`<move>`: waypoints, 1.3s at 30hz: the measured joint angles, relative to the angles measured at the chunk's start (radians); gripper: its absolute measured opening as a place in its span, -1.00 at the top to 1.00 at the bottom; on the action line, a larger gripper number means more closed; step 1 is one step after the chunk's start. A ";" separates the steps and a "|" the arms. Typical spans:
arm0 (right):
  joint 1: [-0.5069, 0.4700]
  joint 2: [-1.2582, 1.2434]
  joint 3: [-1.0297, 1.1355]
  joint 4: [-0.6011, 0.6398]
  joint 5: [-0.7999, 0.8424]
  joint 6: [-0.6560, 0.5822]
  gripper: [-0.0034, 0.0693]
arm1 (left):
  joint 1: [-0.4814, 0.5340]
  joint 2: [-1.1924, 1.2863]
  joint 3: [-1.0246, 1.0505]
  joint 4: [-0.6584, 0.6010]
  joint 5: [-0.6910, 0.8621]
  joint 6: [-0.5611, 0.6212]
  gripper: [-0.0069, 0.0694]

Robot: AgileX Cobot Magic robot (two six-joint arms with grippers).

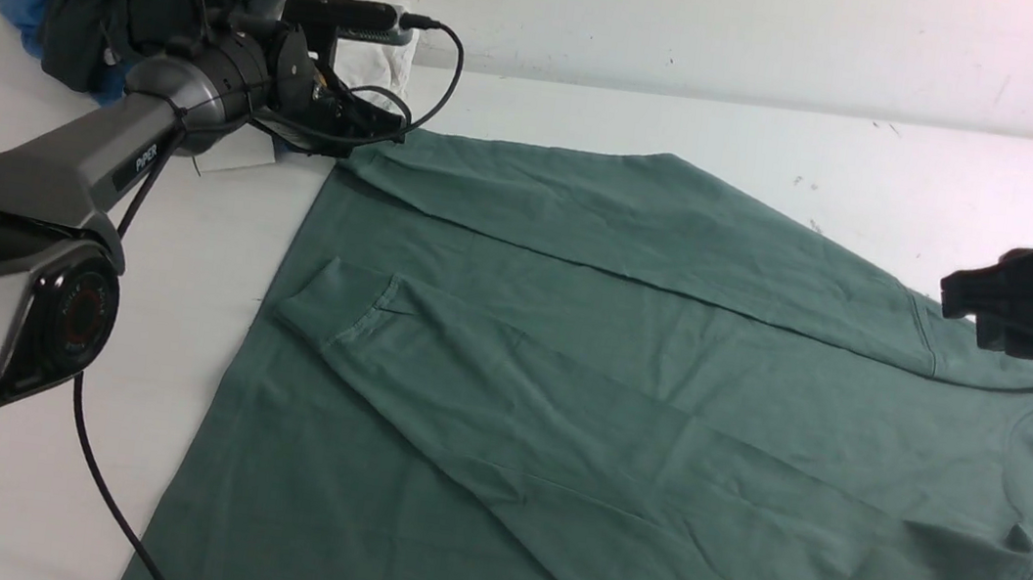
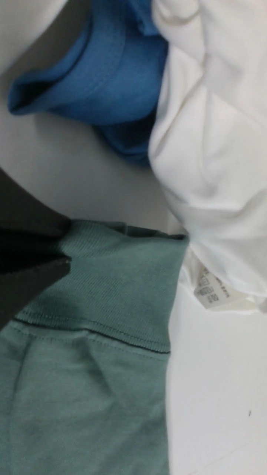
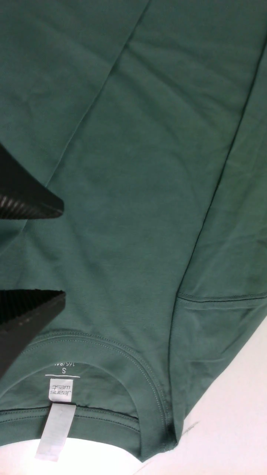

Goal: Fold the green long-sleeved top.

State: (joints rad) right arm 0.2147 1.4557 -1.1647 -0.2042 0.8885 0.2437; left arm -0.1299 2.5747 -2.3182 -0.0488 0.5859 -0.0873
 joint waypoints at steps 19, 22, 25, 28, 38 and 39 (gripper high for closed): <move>0.000 0.000 0.000 -0.023 -0.001 -0.011 0.19 | -0.037 -0.183 -0.003 0.000 0.422 0.162 0.72; 0.000 0.000 0.000 -0.025 0.003 -0.011 0.19 | -0.038 -0.274 -0.004 -0.029 0.593 0.196 0.72; 0.000 -0.003 0.000 -0.031 0.027 -0.012 0.19 | -0.040 -0.351 0.037 -0.045 0.635 0.205 0.72; 0.000 -0.035 0.000 -0.048 0.055 -0.015 0.19 | -0.054 -0.469 0.182 -0.046 0.644 0.206 0.72; 0.026 -0.256 0.000 0.023 0.120 -0.069 0.19 | -0.078 -0.880 0.884 -0.053 0.493 0.165 0.72; 0.035 -0.272 0.000 0.034 0.123 -0.079 0.19 | -0.078 -0.910 0.941 -0.053 0.462 0.164 0.72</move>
State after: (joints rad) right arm 0.2498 1.1834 -1.1647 -0.1705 1.0118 0.1651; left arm -0.2083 1.6651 -1.3774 -0.1017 1.0482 0.0767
